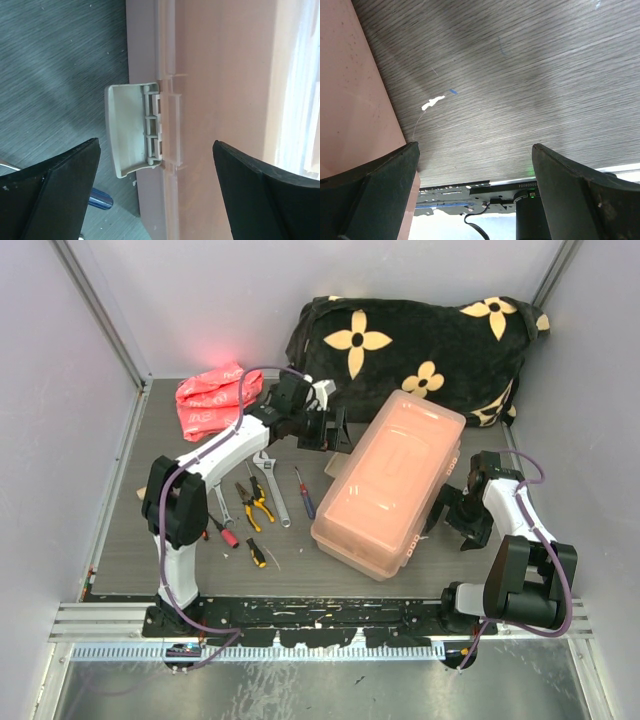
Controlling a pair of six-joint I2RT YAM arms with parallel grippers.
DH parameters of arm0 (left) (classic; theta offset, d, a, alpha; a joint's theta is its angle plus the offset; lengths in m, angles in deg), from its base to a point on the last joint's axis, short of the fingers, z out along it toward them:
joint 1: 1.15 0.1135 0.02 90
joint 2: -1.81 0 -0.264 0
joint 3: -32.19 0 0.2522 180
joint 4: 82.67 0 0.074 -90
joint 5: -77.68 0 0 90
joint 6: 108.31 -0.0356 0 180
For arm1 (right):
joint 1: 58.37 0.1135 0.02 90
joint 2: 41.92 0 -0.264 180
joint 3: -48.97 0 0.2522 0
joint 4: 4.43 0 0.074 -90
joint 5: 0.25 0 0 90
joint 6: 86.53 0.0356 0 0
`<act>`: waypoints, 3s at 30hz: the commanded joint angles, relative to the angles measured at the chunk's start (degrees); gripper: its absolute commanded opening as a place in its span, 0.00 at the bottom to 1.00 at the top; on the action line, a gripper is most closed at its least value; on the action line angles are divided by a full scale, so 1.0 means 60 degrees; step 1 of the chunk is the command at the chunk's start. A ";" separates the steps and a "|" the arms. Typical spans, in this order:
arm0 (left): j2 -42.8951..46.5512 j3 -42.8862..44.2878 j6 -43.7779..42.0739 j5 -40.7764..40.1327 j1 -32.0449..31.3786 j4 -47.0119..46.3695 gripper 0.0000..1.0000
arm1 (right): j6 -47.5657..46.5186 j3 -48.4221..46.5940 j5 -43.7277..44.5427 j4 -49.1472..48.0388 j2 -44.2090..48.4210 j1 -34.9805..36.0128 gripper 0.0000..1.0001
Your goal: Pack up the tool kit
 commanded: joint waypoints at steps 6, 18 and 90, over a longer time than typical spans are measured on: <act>0.1164 -0.0217 -0.0158 0.1164 -0.1492 -0.0157 0.98 | 0.0016 0.0009 -0.0440 -0.0338 0.0108 0.0074 1.00; 0.1907 -0.0368 0.0315 0.1587 -0.2168 -0.0536 0.98 | 0.0060 0.0113 -0.0583 -0.0415 0.0134 0.0075 1.00; 0.0483 0.0296 0.3175 0.3622 -0.0815 -0.2833 0.45 | 0.0265 -0.5583 -0.0168 0.1527 0.2632 0.0086 1.00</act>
